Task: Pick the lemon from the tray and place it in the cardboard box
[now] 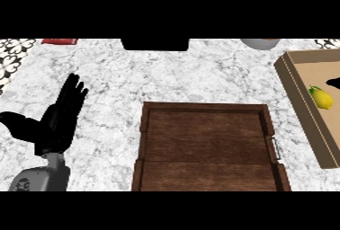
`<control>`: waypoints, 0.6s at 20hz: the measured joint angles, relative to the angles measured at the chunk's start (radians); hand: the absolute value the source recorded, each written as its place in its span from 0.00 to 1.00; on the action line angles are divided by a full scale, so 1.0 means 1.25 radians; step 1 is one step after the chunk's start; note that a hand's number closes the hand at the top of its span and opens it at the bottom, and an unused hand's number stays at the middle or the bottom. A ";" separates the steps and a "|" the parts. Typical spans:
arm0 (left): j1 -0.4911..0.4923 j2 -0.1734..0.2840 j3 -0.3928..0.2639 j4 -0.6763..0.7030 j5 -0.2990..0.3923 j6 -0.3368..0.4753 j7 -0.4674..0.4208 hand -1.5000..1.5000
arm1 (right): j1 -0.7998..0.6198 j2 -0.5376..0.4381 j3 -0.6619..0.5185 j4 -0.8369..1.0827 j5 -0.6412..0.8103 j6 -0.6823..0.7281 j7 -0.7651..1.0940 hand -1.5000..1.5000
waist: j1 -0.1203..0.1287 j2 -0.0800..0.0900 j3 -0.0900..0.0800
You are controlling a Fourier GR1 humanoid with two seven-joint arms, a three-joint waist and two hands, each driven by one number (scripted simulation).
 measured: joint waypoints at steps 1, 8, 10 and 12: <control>0.007 0.000 0.001 0.001 0.000 -0.001 -0.007 0.50 | 0.000 0.006 -0.018 -0.004 -0.019 -0.031 -0.024 0.00 | 0.000 0.000 0.000; 0.004 0.007 0.010 -0.014 0.000 0.005 0.012 0.50 | -0.040 0.016 -0.160 -0.017 -0.213 -0.033 -0.132 0.00 | -0.010 -0.006 -0.001; 0.002 0.010 0.014 -0.017 0.002 0.005 0.019 0.50 | -0.051 0.019 -0.209 -0.021 -0.278 -0.013 -0.144 0.00 | -0.015 -0.008 -0.001; 0.008 0.009 0.016 -0.011 0.000 0.005 0.010 0.50 | -0.054 0.013 -0.257 -0.021 -0.342 0.015 -0.163 0.00 | -0.017 -0.008 -0.001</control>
